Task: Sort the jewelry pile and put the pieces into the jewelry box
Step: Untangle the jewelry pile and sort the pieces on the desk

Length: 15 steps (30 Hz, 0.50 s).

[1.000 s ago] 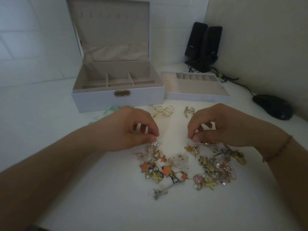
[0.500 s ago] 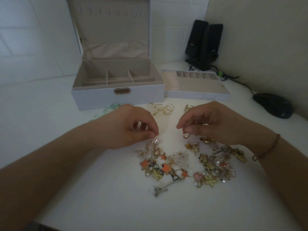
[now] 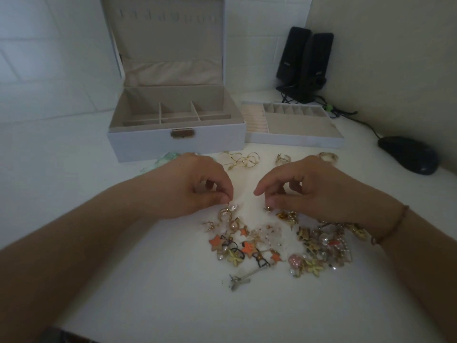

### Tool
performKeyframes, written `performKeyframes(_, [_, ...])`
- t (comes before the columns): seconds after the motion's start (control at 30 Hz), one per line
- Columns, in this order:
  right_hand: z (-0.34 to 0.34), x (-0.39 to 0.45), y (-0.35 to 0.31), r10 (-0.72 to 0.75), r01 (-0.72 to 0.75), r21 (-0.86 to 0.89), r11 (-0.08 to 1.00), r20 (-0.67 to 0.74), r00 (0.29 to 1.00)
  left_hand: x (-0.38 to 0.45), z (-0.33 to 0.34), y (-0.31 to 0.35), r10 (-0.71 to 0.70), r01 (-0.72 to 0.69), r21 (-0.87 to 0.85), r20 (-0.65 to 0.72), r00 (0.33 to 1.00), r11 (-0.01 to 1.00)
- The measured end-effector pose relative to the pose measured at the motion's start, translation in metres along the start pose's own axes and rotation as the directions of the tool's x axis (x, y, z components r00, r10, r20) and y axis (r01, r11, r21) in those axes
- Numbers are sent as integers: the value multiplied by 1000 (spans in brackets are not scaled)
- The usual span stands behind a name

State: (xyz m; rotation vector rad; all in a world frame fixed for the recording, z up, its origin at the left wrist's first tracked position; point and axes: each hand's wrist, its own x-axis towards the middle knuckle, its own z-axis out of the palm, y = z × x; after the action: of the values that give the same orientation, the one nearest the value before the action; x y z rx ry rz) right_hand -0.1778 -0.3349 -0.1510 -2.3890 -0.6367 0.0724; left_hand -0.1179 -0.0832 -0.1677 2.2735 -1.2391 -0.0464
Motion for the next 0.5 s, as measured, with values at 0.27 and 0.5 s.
performKeyframes(0.27, [-8, -3, -6, -79, 73, -189, 979, -22, 997, 0, 0, 7, -30, 31, -47, 33, 999, 998])
performKeyframes(0.5, [-42, -16, 9, -36, -13, -199, 980, -237, 971, -2, -1, 4, -11, 13, -88, 25, 1000, 996])
